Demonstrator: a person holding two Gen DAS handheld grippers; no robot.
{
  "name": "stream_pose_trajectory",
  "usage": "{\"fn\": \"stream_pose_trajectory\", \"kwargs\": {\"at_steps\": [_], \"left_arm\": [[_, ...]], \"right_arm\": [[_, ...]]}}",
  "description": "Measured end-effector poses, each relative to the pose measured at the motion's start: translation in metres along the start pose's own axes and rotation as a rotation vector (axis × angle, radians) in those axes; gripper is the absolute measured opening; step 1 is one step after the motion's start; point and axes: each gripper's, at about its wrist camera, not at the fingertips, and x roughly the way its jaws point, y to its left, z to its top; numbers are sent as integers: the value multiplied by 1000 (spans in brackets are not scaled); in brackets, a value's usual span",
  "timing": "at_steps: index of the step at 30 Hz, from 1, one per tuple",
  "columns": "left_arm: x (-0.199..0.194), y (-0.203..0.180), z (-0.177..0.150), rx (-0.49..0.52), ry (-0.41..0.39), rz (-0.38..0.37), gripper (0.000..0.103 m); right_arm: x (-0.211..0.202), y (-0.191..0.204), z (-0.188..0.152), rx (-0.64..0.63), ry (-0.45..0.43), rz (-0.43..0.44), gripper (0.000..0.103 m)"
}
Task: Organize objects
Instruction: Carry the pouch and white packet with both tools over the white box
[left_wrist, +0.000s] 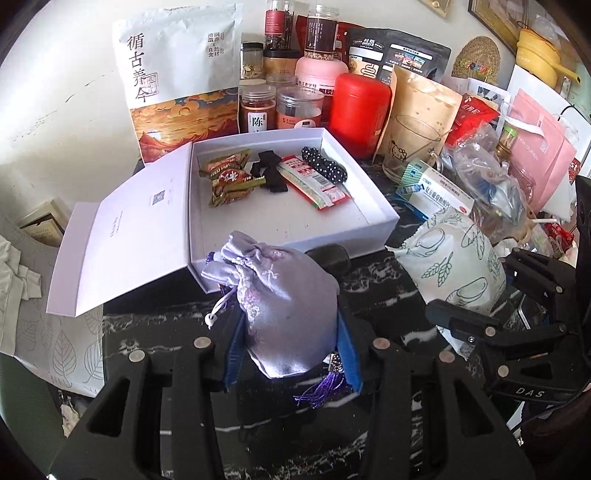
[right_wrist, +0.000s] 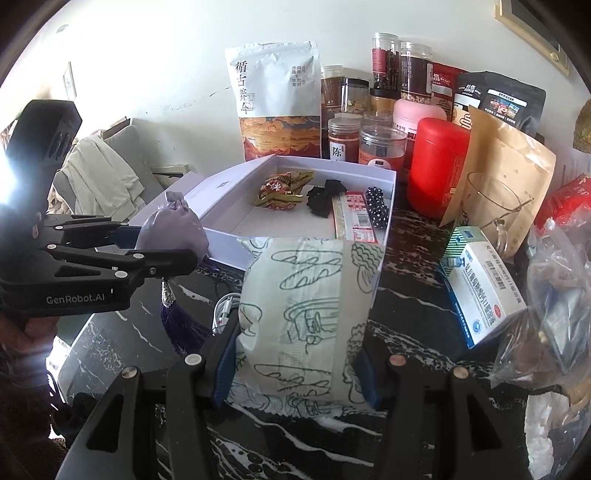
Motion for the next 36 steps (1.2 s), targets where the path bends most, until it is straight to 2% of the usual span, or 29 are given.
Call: {"fn": "stream_pose_trajectory", "kwargs": {"at_steps": [8, 25, 30, 34, 36], "left_arm": [[18, 8, 36, 11, -21, -16, 41], [53, 27, 101, 27, -57, 8, 42], [61, 37, 122, 13, -71, 18, 42], [67, 45, 134, 6, -76, -8, 42], [69, 49, 139, -1, -81, 10, 42]], "right_arm": [[12, -18, 28, -4, -11, -27, 55], [43, -38, 83, -14, -57, -36, 55], [50, -44, 102, -7, -76, -38, 55], [58, -48, 112, 3, -81, -39, 55], [63, -52, 116, 11, -81, -38, 55]]}}
